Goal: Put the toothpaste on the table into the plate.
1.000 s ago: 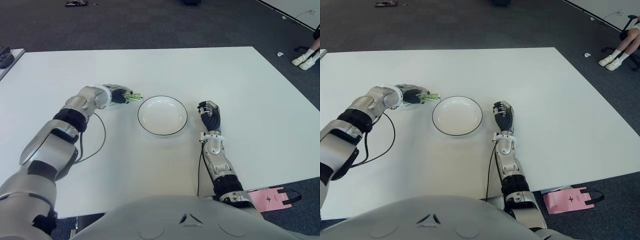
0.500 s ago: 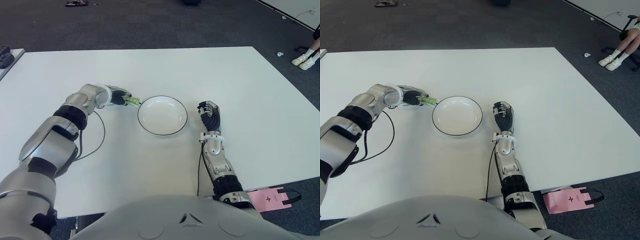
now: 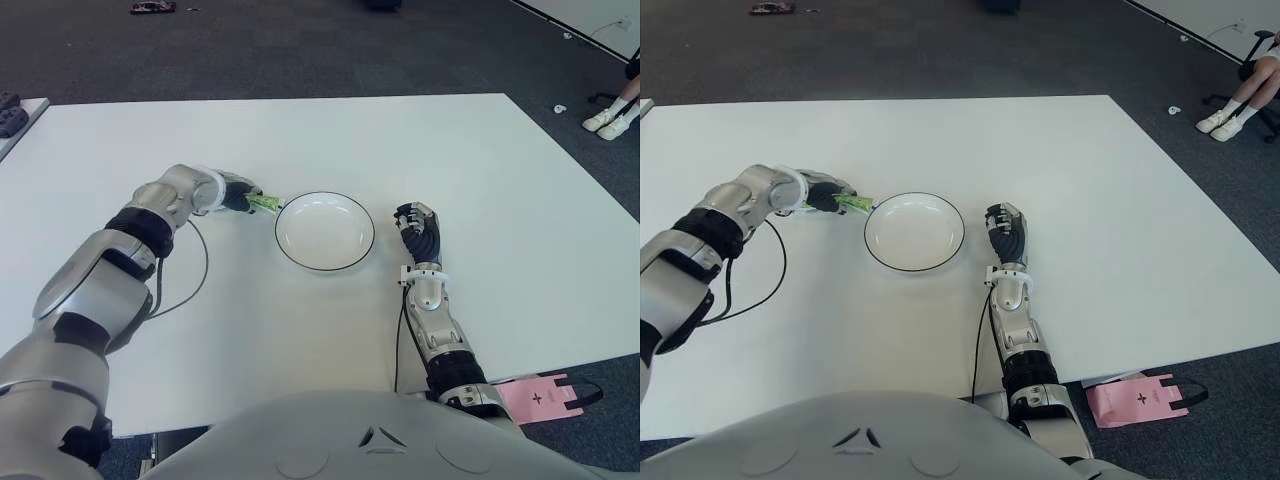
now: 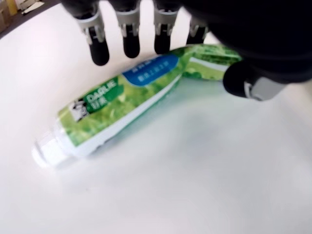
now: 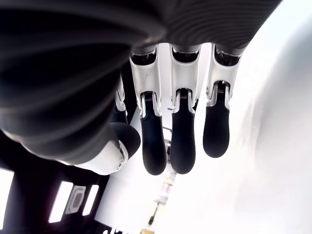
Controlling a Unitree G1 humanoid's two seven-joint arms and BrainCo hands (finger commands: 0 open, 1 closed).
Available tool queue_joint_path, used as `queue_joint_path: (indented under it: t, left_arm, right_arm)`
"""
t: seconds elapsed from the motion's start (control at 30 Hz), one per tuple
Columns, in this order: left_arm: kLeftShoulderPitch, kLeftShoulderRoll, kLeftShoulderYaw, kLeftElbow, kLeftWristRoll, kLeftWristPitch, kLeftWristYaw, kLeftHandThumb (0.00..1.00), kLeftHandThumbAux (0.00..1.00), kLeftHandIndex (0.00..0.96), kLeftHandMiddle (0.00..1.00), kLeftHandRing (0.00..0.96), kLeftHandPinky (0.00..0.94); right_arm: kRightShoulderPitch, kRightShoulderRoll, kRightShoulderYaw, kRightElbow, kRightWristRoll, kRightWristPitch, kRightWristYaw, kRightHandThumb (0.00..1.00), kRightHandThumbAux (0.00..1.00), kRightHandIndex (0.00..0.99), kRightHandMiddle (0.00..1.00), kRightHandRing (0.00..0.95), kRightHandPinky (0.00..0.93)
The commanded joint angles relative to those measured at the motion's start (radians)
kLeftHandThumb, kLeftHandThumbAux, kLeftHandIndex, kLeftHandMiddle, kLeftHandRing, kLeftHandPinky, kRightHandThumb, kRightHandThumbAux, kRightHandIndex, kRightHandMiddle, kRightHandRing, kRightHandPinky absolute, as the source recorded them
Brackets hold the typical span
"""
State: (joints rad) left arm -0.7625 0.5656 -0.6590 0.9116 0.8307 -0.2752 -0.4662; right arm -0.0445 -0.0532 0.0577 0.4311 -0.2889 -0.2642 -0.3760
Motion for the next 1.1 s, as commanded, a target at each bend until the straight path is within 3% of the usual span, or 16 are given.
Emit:
queue_joint_path:
  t: [0.03, 0.27, 0.5, 0.63, 0.83, 0.93, 1.1]
  left_arm:
    - [0.028, -0.039, -0.055, 0.090, 0.053, 0.008, 0.057, 0.596, 0.299, 0.000, 0.000, 0.016, 0.145]
    - [0.029, -0.050, -0.077, 0.131, 0.075, 0.015, 0.176, 0.612, 0.330, 0.000, 0.042, 0.061, 0.174]
    - [0.044, -0.060, -0.096, 0.155, 0.091, 0.034, 0.321, 0.628, 0.353, 0.024, 0.122, 0.143, 0.301]
    - [0.066, -0.071, -0.080, 0.168, 0.080, 0.057, 0.421, 0.671, 0.381, 0.100, 0.195, 0.191, 0.406]
    - [0.103, -0.090, -0.057, 0.194, 0.062, 0.076, 0.570, 0.734, 0.436, 0.350, 0.375, 0.378, 0.458]
    - [0.119, -0.103, -0.063, 0.237, 0.065, 0.067, 0.658, 0.772, 0.598, 0.393, 0.466, 0.493, 0.527]
    - [0.135, -0.127, -0.064, 0.322, 0.061, 0.058, 0.801, 0.837, 0.653, 0.398, 0.539, 0.666, 0.687]
  right_arm:
    - [0.095, 0.008, 0.001, 0.086, 0.006, 0.049, 0.008, 0.707, 0.733, 0.421, 0.497, 0.505, 0.519]
    - [0.097, 0.012, -0.003, 0.076, 0.013, 0.056, 0.011, 0.707, 0.732, 0.422, 0.499, 0.506, 0.517]
    - [0.098, 0.013, -0.005, 0.071, 0.013, 0.056, 0.008, 0.708, 0.732, 0.422, 0.501, 0.509, 0.519]
    - [0.096, 0.011, -0.001, 0.078, 0.002, 0.036, -0.005, 0.708, 0.732, 0.422, 0.506, 0.513, 0.518]
    - [0.098, 0.010, 0.004, 0.061, 0.007, 0.061, 0.014, 0.710, 0.732, 0.422, 0.511, 0.514, 0.512]
    - [0.102, 0.015, -0.001, 0.047, 0.019, 0.077, 0.026, 0.710, 0.732, 0.422, 0.503, 0.508, 0.507]
    - [0.100, 0.020, -0.009, 0.049, 0.016, 0.068, 0.016, 0.709, 0.732, 0.422, 0.498, 0.505, 0.512]
